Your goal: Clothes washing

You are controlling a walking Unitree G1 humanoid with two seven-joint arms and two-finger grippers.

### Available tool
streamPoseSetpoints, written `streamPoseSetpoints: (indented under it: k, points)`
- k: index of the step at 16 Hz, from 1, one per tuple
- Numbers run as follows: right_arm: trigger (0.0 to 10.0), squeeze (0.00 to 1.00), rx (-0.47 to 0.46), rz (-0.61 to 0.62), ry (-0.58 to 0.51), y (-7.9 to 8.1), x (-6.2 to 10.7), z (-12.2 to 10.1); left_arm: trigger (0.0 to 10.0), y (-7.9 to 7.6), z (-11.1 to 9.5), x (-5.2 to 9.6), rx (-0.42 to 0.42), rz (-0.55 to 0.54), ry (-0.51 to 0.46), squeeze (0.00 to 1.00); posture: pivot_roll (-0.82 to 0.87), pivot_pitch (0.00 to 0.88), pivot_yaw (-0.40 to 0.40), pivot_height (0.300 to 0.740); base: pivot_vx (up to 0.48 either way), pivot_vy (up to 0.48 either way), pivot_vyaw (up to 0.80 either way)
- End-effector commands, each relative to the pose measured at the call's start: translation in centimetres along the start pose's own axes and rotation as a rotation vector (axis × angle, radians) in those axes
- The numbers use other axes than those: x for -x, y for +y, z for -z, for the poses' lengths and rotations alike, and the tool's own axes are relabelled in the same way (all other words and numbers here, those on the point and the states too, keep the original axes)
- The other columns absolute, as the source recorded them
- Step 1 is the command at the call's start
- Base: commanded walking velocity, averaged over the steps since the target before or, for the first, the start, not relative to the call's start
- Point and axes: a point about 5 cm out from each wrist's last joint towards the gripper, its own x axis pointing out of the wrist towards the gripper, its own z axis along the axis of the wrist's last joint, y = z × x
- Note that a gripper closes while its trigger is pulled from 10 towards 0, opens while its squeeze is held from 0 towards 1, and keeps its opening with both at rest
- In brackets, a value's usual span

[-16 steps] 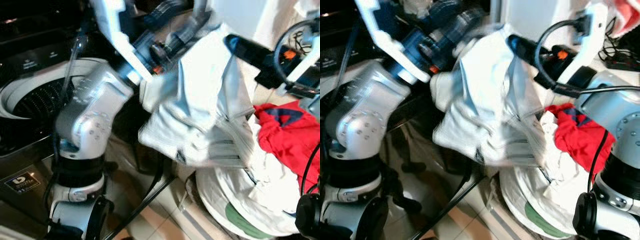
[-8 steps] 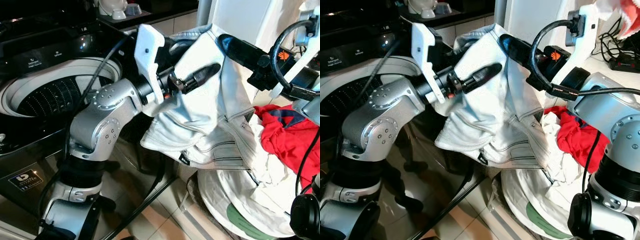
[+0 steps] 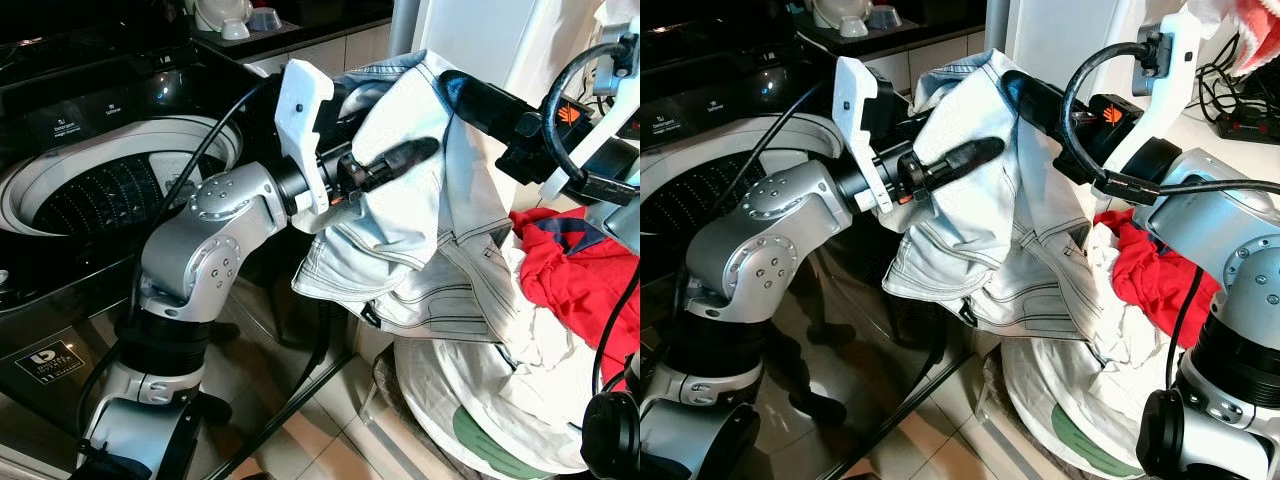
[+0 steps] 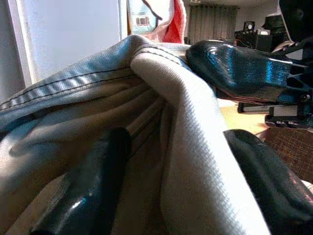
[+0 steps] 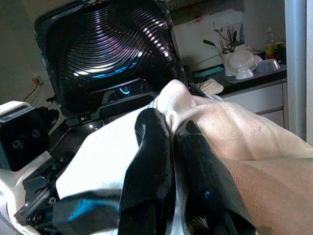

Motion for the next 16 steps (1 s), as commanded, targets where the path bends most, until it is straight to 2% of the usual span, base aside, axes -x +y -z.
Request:
streamPoseSetpoints:
  k: [1, 3, 4, 7, 9, 16]
  points:
    - [0.0, 0.00, 0.033, -0.047, -0.045, 1.0, 0.1, -0.8, 0.0, 0.8, 0.3, 0.3, 0.025, -0.067, 0.033, 0.00, -0.10, 0.000, 0.024, 0.740, 0.000, 0.000, 0.00]
    - [0.0, 0.00, 0.028, -0.045, -0.043, 1.0, 0.0, -0.7, 0.0, 1.3, 0.2, 0.4, 0.040, -0.123, 0.055, 0.00, -0.10, 0.000, 0.021, 0.740, 0.000, 0.000, 0.00]
    - [0.0, 0.00, 0.024, -0.043, -0.042, 1.0, 0.0, -0.7, 0.0, 1.5, 0.1, 0.5, 0.015, -0.140, 0.064, 0.00, -0.10, 0.000, 0.021, 0.740, 0.000, 0.000, 0.00]
    - [0.0, 0.00, 0.019, -0.035, -0.040, 0.9, -0.1, -0.5, 0.0, 1.5, 0.3, 0.7, 0.029, -0.137, 0.065, 0.00, -0.09, 0.000, 0.021, 0.740, 0.000, 0.000, 0.00]
    - [0.0, 0.00, 0.016, -0.031, -0.040, 0.8, -0.1, -0.5, 0.0, 1.4, 0.4, 0.8, -0.005, -0.132, 0.065, 0.00, -0.09, 0.000, 0.020, 0.740, 0.000, 0.000, 0.00]
    - [0.0, 0.00, 0.014, -0.026, -0.034, 0.9, -0.2, -0.2, 0.0, 2.0, -0.1, 1.0, 0.003, -0.166, 0.023, 0.00, -0.09, 0.000, 0.024, 0.740, 0.000, 0.000, 0.00]
